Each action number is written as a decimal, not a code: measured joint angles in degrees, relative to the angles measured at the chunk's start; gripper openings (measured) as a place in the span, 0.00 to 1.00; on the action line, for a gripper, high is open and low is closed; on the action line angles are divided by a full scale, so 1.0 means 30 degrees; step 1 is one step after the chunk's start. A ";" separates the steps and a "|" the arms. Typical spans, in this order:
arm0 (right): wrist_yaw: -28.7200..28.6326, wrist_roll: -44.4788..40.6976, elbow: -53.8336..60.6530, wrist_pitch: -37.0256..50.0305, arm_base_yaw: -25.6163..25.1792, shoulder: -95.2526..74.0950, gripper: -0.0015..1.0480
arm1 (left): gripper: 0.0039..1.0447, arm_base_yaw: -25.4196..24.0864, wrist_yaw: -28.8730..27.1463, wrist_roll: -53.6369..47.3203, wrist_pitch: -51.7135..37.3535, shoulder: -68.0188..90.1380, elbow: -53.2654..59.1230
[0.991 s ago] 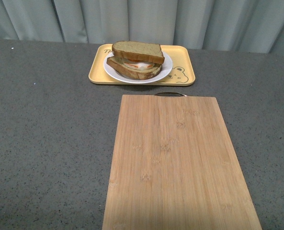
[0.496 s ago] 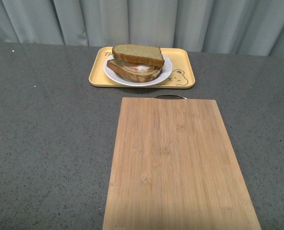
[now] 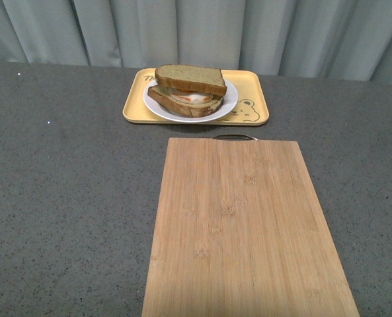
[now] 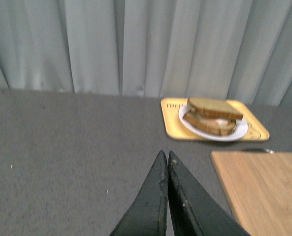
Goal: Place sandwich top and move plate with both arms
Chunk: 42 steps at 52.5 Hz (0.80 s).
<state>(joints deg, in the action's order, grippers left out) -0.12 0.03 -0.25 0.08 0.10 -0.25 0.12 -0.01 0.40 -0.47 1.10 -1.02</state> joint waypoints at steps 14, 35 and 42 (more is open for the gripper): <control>-0.0007 -0.0007 0.0000 0.0000 0.0000 0.0000 0.91 | 0.27 0.0000 0.0000 0.0007 0.0117 -0.0277 0.0000; -0.0007 -0.0007 0.0000 0.0000 0.0000 0.0000 0.91 | 0.94 0.0000 0.0000 0.0000 0.0117 -0.0284 0.0000; -0.0007 -0.0007 0.0000 0.0000 0.0000 0.0000 0.91 | 0.94 0.0000 0.0000 -0.0015 0.0117 -0.0291 0.0000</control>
<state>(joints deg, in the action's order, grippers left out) -0.14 0.01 -0.25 0.08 0.10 -0.25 0.12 -0.01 0.36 -0.12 0.23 -1.02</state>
